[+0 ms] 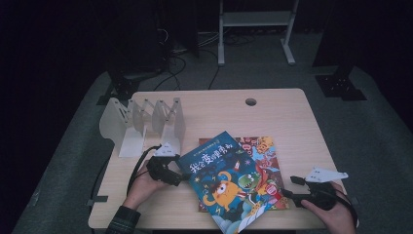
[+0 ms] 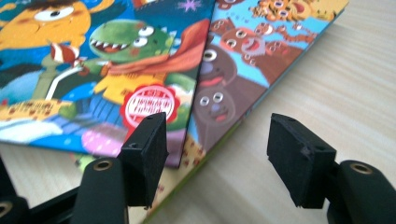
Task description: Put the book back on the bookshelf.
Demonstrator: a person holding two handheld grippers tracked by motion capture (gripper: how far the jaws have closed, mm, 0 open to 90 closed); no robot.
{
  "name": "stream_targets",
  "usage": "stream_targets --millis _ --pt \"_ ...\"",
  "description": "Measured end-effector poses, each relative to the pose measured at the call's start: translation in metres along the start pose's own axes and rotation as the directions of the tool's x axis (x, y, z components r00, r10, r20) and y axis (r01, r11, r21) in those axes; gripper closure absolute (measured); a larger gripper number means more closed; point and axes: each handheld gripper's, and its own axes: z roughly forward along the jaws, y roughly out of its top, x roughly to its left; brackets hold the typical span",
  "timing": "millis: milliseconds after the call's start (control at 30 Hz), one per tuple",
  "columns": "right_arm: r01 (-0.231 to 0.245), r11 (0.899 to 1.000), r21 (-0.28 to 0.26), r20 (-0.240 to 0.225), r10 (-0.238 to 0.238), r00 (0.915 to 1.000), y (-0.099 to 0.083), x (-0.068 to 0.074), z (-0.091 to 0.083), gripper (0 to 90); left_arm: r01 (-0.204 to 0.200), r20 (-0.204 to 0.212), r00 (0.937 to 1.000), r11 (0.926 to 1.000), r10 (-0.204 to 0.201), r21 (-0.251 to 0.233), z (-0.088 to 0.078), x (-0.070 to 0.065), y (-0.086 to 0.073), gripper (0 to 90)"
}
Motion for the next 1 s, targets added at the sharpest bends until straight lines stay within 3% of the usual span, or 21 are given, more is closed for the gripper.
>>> stream_targets --millis 367,467,1000 --pt "-0.006 1.0 0.009 -0.005 0.007 1.0 -0.009 0.003 0.0 34.6 0.0 0.002 1.0 1.0 0.0 0.001 0.0 0.0 0.0 8.5" --pt "-0.008 1.0 0.005 0.009 0.008 0.9999 -0.009 0.002 0.0 36.0 0.0 0.024 0.9997 1.0 0.0 0.006 0.001 -0.001 0.0 8.5" --pt "-0.041 0.999 0.011 0.052 0.04 0.9979 -0.001 -0.016 0.008 36.0 -0.026 0.062 0.9978 0.9996 0.025 0.007 0.003 -0.007 0.002 8.6"
